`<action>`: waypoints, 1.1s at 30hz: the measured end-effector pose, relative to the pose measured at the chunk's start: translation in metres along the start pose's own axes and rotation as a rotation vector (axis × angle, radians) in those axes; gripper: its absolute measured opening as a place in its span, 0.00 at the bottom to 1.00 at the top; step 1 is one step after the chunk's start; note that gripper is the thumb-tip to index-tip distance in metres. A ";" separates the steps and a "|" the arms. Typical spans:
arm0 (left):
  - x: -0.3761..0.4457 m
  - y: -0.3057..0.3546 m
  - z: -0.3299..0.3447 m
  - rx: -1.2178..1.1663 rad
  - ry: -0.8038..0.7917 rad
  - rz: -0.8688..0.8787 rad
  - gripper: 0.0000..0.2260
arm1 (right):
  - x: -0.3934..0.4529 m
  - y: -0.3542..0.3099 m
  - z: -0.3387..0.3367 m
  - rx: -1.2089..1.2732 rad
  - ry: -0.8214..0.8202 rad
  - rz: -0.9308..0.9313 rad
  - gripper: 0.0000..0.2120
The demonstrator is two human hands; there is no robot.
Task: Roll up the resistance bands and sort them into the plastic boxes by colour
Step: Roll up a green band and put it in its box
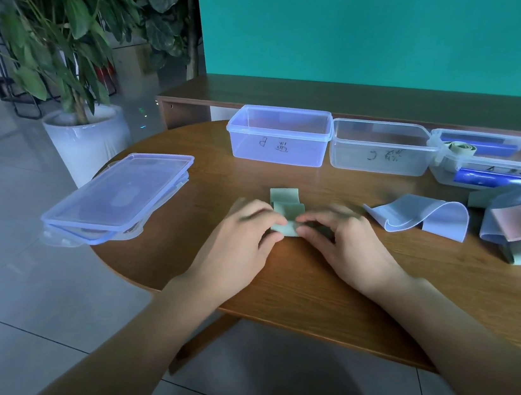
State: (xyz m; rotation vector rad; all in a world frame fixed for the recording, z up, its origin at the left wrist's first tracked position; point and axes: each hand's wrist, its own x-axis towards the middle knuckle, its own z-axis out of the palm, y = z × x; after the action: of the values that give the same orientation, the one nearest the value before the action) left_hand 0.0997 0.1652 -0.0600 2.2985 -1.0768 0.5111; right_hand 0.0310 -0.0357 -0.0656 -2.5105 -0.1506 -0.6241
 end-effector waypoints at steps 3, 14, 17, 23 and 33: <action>0.002 0.000 0.000 -0.008 -0.043 -0.022 0.11 | 0.004 0.003 0.000 -0.025 -0.003 -0.020 0.12; 0.009 -0.003 0.004 0.042 -0.037 -0.017 0.14 | 0.008 0.006 0.000 -0.046 0.007 -0.074 0.12; 0.009 -0.001 0.003 0.052 -0.040 -0.019 0.14 | 0.011 0.009 0.001 -0.072 -0.020 -0.055 0.14; 0.010 -0.002 0.004 0.071 -0.089 -0.041 0.16 | 0.014 0.009 0.001 -0.129 -0.028 -0.080 0.16; 0.012 -0.004 0.007 0.070 -0.097 -0.030 0.17 | 0.021 0.011 0.000 -0.157 -0.085 -0.015 0.20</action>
State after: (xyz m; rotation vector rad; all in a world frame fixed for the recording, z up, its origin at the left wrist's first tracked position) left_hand 0.1108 0.1561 -0.0597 2.4180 -1.0844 0.4361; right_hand 0.0526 -0.0453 -0.0614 -2.6915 -0.1574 -0.5553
